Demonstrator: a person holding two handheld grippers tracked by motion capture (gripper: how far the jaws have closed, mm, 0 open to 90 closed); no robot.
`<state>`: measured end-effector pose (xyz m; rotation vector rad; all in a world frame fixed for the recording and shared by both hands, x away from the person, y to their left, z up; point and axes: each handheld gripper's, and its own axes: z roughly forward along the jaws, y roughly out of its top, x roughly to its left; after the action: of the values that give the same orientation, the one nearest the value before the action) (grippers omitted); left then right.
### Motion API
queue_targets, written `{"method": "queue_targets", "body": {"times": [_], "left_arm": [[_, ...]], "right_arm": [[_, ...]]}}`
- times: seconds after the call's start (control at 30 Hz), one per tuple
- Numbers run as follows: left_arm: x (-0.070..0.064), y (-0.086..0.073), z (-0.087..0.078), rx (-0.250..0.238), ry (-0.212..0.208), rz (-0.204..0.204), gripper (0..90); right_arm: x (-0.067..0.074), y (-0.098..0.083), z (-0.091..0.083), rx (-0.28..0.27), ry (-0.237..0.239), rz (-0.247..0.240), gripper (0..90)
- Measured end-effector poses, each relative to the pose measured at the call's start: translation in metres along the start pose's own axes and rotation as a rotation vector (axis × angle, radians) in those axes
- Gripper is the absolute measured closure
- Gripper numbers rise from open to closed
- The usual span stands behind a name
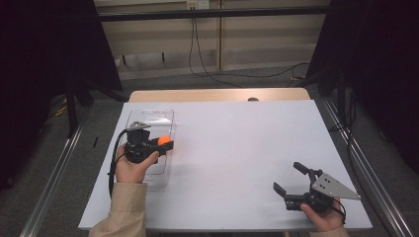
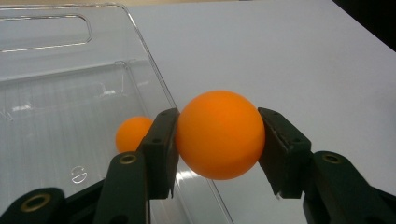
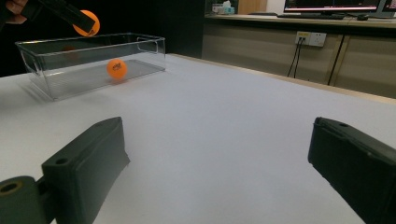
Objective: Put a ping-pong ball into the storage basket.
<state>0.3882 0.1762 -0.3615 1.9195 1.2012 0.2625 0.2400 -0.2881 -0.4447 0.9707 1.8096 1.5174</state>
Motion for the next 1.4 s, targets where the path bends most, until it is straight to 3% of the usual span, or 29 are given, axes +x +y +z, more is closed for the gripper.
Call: {"method": "queue_targets", "body": {"times": [1.4], "left_arm": [[0.011, -0.003, -0.007, -0.016, 0.028, -0.021, 50.9]], "right_arm": [[0.000, 0.000, 0.001, 0.000, 0.002, -0.004, 3.7]]}}
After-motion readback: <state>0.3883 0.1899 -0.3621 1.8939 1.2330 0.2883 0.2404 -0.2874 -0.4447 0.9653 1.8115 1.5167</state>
